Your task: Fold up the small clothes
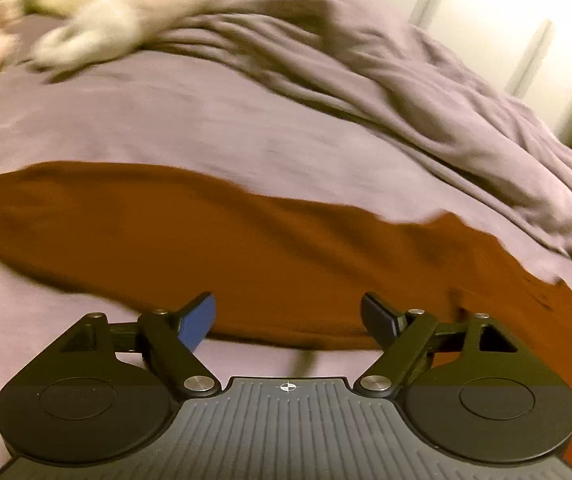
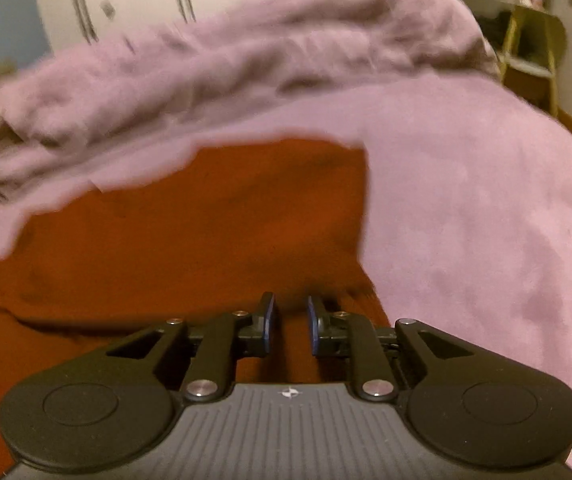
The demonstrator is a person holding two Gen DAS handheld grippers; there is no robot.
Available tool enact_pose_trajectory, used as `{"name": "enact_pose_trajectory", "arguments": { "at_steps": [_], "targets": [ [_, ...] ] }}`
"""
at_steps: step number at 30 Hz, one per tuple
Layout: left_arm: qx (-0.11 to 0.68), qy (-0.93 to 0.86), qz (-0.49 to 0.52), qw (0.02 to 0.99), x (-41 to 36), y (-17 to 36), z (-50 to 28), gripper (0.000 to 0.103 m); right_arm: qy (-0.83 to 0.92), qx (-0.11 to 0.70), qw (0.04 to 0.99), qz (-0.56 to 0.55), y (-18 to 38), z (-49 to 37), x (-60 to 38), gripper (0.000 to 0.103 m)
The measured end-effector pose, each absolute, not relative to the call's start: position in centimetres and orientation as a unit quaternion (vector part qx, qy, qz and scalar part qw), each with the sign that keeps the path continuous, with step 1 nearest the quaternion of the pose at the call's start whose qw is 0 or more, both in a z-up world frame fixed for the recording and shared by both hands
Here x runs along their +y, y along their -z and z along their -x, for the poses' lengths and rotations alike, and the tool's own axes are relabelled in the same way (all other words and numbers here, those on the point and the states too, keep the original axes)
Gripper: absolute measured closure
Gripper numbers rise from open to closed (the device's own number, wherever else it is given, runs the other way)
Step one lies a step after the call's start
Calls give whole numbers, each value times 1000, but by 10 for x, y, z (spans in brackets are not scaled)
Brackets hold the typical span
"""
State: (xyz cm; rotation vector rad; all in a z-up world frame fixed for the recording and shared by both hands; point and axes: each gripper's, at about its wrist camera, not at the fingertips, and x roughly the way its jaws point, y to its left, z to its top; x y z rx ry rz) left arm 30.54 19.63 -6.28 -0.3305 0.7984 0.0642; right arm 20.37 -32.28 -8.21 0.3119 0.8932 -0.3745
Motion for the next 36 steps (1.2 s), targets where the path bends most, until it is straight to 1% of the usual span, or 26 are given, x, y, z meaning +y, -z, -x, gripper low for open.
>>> {"name": "enact_pose_trajectory", "arguments": {
  "at_steps": [2, 3, 4, 5, 6, 7, 8, 9, 10, 11, 13, 15, 17, 19, 20, 21, 24, 26, 28, 31, 34, 36],
  "targets": [
    [382, -60, 183, 904, 226, 64, -299, 18, 175, 421, 875, -165, 76, -199, -320, 85],
    [378, -72, 200, 901, 240, 64, -296, 18, 167, 418, 876, -174, 72, -195, -318, 74],
    [374, -85, 220, 897, 254, 65, -294, 19, 158, 413, 878, -181, 69, -191, -314, 67],
    [369, -102, 244, 891, 270, 67, -291, 21, 148, 410, 881, -185, 65, -187, -308, 55],
    [363, -122, 262, 886, 283, 70, -288, 26, 139, 408, 883, -187, 62, -183, -302, 52],
    [357, -143, 280, 880, 296, 73, -285, 29, 128, 406, 884, -191, 59, -178, -296, 52],
    [353, -163, 304, 870, 312, 78, -282, 35, 114, 404, 885, -201, 55, -173, -289, 52],
    [351, -176, 328, 859, 325, 84, -279, 44, 105, 402, 885, -211, 52, -170, -284, 52],
    [343, -185, 356, 849, 339, 90, -277, 49, 94, 399, 884, -223, 50, -165, -278, 52],
    [330, -189, 388, 840, 353, 96, -274, 60, 84, 397, 884, -234, 47, -161, -273, 52],
    [300, -191, 449, 820, 378, 107, -271, 66, 70, 400, 882, -240, 46, -156, -262, 52],
    [284, -194, 491, 801, 395, 115, -272, 78, 61, 404, 882, -235, 43, -151, -251, 52],
    [268, -194, 523, 786, 407, 122, -273, 83, 55, 408, 881, -233, 42, -149, -244, 52],
    [259, -193, 538, 779, 414, 124, -276, 84, 52, 412, 880, -231, 40, -148, -239, 52],
    [257, -193, 542, 777, 419, 125, -279, 87, 52, 413, 880, -228, 39, -148, -237, 52],
    [256, -196, 543, 776, 421, 126, -279, 93, 54, 415, 880, -226, 38, -149, -235, 52],
    [265, -197, 523, 786, 421, 120, -283, 95, 55, 413, 882, -221, 36, -147, -233, 52],
    [277, -194, 470, 816, 403, 104, -283, 95, 56, 408, 884, -221, 34, -145, -234, 52],
    [276, -153, 436, 843, 383, 83, -290, 95, 55, 406, 885, -220, 33, -143, -234, 52],
    [266, -81, 382, 881, 330, 38, -301, 95, 51, 404, 887, -219, 33, -140, -234, 52],
    [250, 25, 327, 911, 252, -7, -307, 95, 46, 397, 890, -219, 30, -134, -233, 52],
    [253, 98, 295, 916, 190, -25, -307, 94, 41, 393, 891, -224, 27, -130, -234, 52]
  ]
}}
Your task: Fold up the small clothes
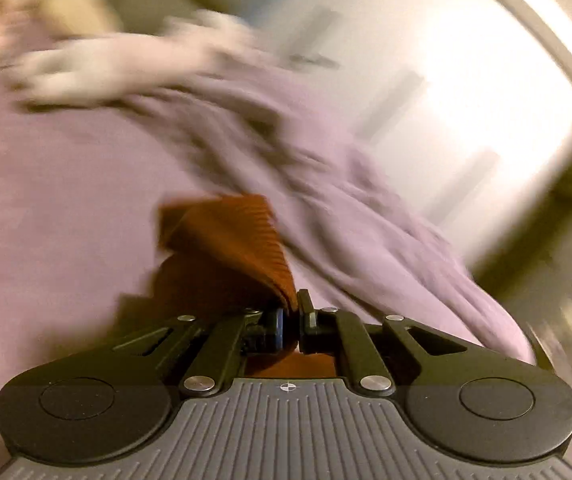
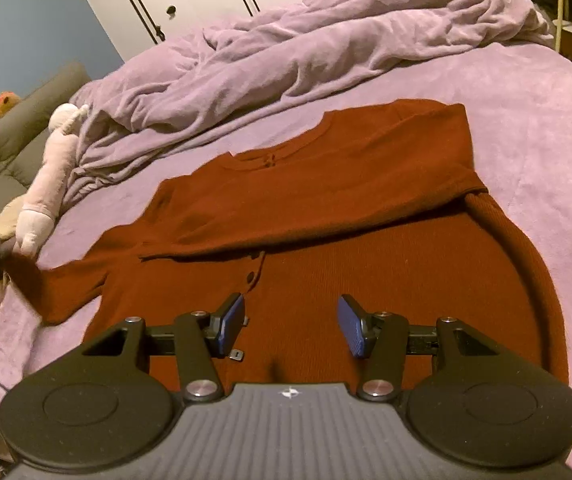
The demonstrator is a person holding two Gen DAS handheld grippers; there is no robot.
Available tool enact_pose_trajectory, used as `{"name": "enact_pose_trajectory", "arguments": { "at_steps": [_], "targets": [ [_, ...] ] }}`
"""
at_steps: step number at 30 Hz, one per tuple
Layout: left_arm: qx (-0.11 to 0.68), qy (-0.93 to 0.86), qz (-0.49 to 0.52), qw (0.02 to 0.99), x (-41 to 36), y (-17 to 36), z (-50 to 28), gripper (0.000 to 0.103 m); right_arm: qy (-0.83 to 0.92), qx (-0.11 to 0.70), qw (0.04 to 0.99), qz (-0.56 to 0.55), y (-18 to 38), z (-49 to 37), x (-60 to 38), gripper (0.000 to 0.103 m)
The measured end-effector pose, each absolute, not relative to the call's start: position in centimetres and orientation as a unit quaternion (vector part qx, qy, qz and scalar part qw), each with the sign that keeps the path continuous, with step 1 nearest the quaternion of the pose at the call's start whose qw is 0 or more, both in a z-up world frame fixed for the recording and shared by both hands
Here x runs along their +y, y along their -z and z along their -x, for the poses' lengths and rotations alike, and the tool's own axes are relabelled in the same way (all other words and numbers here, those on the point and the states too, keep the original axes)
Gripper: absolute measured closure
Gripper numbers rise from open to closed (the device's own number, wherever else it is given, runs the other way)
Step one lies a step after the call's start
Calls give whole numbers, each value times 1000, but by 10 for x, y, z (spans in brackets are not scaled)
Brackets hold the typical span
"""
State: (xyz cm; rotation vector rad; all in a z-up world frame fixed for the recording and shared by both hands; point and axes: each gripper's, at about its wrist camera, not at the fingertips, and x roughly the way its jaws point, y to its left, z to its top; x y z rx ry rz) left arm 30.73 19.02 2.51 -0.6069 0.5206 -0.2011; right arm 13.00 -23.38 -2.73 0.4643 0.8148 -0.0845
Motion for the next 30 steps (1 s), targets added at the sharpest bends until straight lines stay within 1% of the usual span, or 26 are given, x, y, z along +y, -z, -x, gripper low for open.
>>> {"name": "enact_pose_trajectory", "arguments": {
  "at_steps": [1, 2, 3, 4, 5, 8, 13, 16, 18, 24, 28, 30],
  "targets": [
    [262, 134, 283, 913, 162, -28, -307, 92, 39, 389, 892, -226, 25, -127, -235, 52],
    [272, 178, 269, 907, 131, -28, -306, 79, 38, 386, 893, -228, 24, -125, -236, 52],
    [279, 213, 252, 902, 107, -26, -303, 60, 35, 384, 893, -232, 23, -123, -238, 52],
    [287, 234, 230, 900, 84, -22, -300, 51, 33, 382, 892, -239, 23, -121, -240, 51],
    [296, 238, 209, 901, 65, -15, -296, 47, 32, 383, 890, -245, 24, -119, -242, 51],
    [342, 232, 190, 890, 45, 12, -293, 48, 17, 393, 884, -250, 25, -118, -244, 51],
    [386, 148, 129, 901, 55, 46, -277, 47, -36, 396, 884, -246, 24, -146, -233, 51],
    [394, 104, 87, 909, 65, 54, -272, 47, -72, 401, 879, -247, 29, -185, -216, 51],
    [393, 92, 70, 912, 79, 58, -263, 42, -89, 408, 874, -249, 35, -214, -207, 52],
    [395, 71, 37, 915, 91, 75, -258, 42, -54, 441, 866, -231, 61, -281, -191, 52],
    [408, 62, 52, 909, 103, 86, -259, 42, -33, 467, 853, -232, 82, -303, -184, 60],
    [411, 61, 71, 907, 109, 90, -261, 41, -34, 464, 855, -228, 82, -305, -180, 71]
  ]
}}
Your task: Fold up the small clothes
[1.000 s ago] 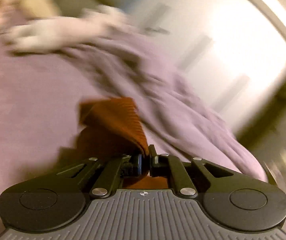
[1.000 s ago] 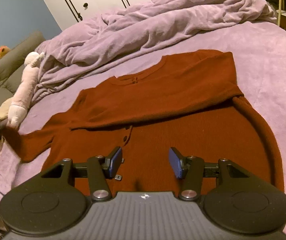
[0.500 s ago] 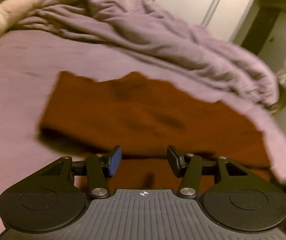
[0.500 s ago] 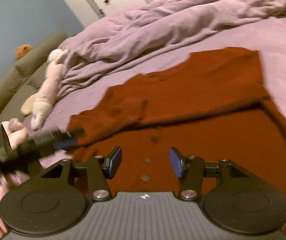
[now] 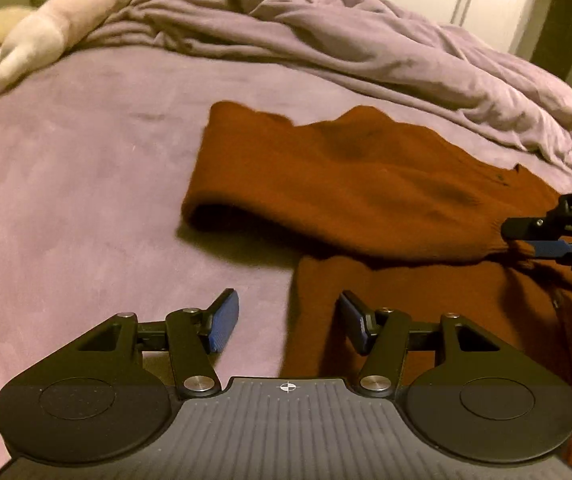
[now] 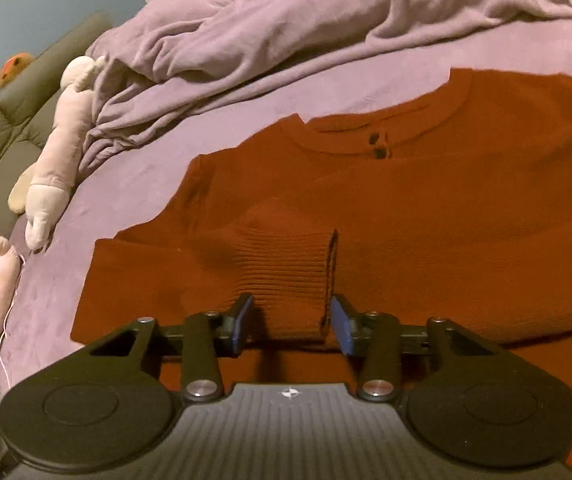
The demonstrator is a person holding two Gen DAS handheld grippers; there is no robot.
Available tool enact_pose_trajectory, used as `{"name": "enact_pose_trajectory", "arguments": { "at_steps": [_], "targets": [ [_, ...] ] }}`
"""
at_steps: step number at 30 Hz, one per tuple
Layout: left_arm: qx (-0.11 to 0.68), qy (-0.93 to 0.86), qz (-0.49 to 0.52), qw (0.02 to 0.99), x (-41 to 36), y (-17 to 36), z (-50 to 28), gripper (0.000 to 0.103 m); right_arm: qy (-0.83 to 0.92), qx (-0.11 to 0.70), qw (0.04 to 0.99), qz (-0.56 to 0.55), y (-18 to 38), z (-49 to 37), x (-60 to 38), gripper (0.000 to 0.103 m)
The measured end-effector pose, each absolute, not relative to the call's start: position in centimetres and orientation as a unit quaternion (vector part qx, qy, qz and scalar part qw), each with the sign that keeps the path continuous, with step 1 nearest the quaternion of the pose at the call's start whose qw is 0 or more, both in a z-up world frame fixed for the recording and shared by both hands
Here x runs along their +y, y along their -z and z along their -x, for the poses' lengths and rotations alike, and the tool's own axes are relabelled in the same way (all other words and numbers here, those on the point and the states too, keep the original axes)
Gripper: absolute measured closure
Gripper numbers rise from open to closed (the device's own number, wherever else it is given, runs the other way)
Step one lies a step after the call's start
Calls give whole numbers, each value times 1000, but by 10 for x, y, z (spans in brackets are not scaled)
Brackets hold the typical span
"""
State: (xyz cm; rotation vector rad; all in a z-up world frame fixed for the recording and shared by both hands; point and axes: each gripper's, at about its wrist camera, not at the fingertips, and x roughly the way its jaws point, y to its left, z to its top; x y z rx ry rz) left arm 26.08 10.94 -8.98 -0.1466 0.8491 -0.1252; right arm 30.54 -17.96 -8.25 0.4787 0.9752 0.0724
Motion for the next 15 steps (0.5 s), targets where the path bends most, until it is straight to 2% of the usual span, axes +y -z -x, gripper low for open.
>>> {"name": "enact_pose_trajectory", "arguments": {
  "at_steps": [2, 3, 4, 11, 15],
  "targets": [
    [410, 61, 74, 907, 111, 89, -262, 41, -44, 461, 861, -213, 82, -307, -173, 80],
    [410, 61, 71, 907, 111, 88, -262, 40, -48, 460, 863, -204, 82, -309, -170, 91],
    [409, 59, 69, 908, 110, 87, -262, 40, -50, 457, 868, -189, 80, -308, -166, 95],
    [389, 38, 57, 919, 106, 72, -275, 37, 5, 362, 926, -111, 32, -274, -191, 96],
    [396, 38, 56, 916, 95, 74, -292, 37, 99, 359, 924, -84, 30, -254, -233, 96]
  ]
}}
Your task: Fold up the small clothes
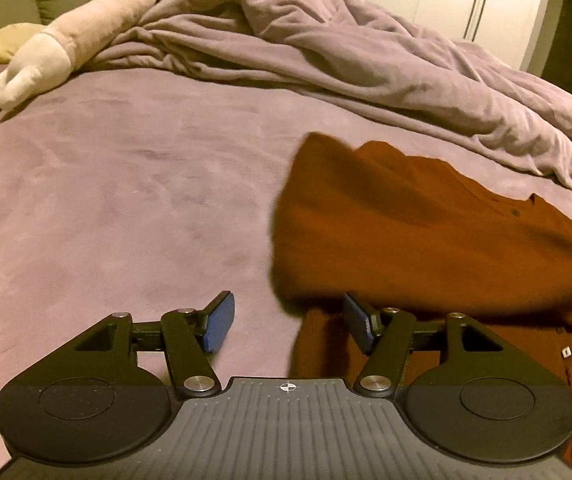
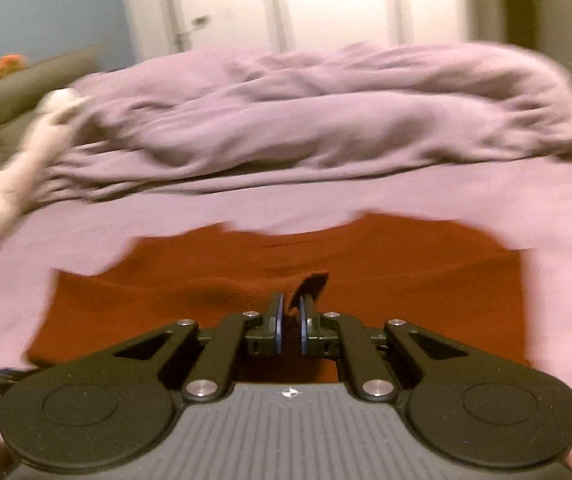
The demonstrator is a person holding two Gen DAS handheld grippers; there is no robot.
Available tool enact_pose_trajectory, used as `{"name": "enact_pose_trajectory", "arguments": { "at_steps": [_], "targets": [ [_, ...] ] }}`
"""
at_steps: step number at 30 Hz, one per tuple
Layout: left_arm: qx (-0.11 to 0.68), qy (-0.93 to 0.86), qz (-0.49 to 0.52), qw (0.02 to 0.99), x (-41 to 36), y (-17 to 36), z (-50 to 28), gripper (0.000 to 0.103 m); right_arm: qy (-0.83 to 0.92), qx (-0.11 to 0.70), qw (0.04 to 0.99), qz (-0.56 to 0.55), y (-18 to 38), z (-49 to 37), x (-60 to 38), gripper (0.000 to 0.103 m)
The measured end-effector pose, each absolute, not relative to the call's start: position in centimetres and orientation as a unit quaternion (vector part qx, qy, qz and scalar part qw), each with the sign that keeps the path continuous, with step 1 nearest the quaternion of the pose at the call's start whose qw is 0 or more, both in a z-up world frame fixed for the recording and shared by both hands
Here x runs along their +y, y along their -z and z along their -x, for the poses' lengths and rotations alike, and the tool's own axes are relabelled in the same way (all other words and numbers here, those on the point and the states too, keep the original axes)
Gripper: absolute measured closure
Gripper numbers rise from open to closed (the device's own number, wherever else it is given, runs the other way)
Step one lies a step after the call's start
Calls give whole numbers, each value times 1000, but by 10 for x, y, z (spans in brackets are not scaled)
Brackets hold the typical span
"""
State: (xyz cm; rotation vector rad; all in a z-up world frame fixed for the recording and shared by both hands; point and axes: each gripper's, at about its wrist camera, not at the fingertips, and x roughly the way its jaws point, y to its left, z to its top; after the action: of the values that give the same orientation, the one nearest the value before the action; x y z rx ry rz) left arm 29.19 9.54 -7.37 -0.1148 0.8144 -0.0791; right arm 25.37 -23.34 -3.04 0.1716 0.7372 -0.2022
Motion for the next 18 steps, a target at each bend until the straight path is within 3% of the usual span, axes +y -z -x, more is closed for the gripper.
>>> {"name": "enact_pose_trajectory", "arguments": {
  "at_steps": [4, 9, 13, 14, 16, 17, 18],
  "targets": [
    [403, 42, 35, 913, 81, 79, -305, 37, 97, 408, 894, -159, 50, -248, -273, 93],
    [402, 39, 28, 914, 77, 81, -308, 36, 69, 415, 883, -210, 66, -253, -285, 64],
    [404, 35, 20, 914, 74, 83, -308, 34, 44, 432, 866, -248, 85, -270, -282, 62],
    [403, 34, 18, 914, 73, 83, -308, 34, 40, 432, 868, -241, 87, -276, -277, 65],
    [403, 33, 16, 914, 72, 83, -309, 32, 26, 430, 875, -219, 87, -282, -269, 92],
    [403, 32, 16, 914, 73, 83, -309, 32, 26, 426, 881, -203, 85, -282, -264, 101],
    [403, 32, 18, 914, 73, 83, -309, 30, 27, 421, 888, -183, 81, -282, -260, 103]
  ]
}}
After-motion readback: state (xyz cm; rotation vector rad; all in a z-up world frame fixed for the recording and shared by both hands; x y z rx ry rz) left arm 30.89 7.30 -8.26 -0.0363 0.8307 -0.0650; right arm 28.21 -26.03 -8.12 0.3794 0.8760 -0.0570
